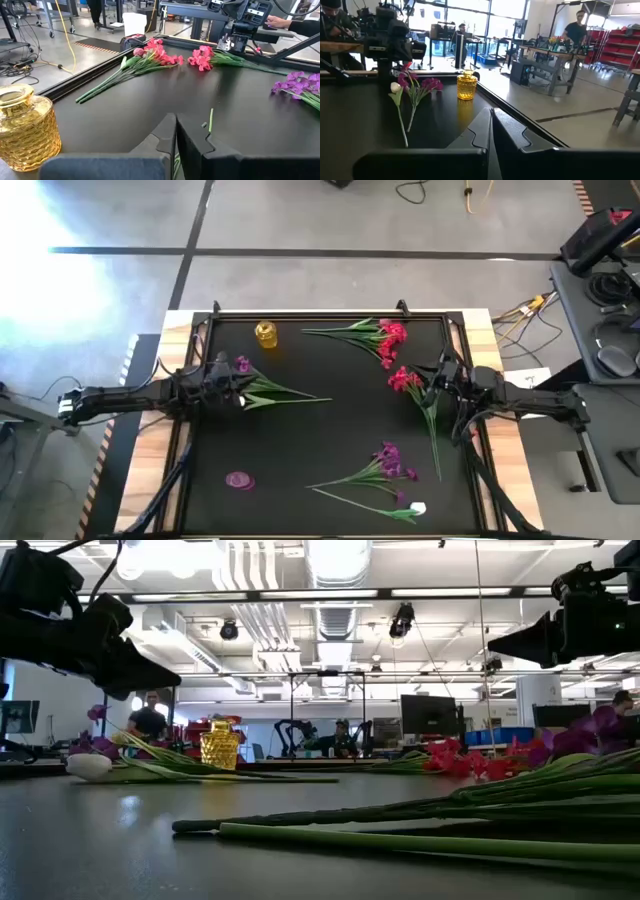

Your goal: Sort flowers into vase by color

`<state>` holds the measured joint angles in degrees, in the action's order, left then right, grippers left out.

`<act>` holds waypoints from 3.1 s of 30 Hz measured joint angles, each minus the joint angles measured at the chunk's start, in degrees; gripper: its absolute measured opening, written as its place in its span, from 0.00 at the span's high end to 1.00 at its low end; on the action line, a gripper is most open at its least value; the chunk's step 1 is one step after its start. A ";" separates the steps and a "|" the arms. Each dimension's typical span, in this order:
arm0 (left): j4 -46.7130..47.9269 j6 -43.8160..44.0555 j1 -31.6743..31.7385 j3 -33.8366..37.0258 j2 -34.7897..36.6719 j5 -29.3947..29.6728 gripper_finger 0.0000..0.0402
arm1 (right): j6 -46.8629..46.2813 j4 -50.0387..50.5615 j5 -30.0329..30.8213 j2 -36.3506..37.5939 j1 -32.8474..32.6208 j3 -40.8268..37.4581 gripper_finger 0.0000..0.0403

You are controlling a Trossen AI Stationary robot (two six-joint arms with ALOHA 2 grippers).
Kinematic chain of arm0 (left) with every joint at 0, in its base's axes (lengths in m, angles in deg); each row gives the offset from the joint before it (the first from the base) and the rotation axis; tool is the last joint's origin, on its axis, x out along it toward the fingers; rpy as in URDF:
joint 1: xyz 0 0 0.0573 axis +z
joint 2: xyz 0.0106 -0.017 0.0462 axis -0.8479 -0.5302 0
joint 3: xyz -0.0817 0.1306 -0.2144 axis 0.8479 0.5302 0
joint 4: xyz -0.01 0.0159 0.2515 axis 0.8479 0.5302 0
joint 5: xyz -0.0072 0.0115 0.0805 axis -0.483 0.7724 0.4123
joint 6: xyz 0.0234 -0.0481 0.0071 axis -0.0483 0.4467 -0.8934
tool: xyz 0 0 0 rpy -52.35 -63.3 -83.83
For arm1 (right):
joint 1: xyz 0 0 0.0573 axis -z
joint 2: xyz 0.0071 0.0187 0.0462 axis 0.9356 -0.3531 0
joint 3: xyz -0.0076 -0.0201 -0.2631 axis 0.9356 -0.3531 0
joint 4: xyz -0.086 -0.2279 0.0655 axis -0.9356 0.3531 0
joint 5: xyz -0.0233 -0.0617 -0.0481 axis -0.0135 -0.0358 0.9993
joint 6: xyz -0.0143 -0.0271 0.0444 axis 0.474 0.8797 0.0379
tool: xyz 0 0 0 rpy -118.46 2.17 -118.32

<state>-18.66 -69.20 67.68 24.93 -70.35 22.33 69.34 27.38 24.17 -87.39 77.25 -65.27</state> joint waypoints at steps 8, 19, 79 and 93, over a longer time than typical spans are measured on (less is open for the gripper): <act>-0.01 -0.01 0.01 0.02 0.00 0.00 1.00 | -0.02 0.00 0.00 0.00 0.00 0.00 0.97; -0.01 -0.01 -0.01 0.02 0.00 0.00 1.00 | 0.00 0.00 0.00 0.00 0.00 0.00 0.97; -0.01 0.00 0.00 0.01 0.02 0.00 1.00 | -25.27 9.25 -3.96 -33.68 -0.68 24.42 0.78; -0.01 0.01 -0.01 0.02 0.00 0.00 1.00 | -67.74 63.95 -3.71 -58.51 -11.20 44.82 0.47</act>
<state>-18.67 -69.19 67.68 24.95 -70.35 22.33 1.60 91.32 20.46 -145.90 66.04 -20.45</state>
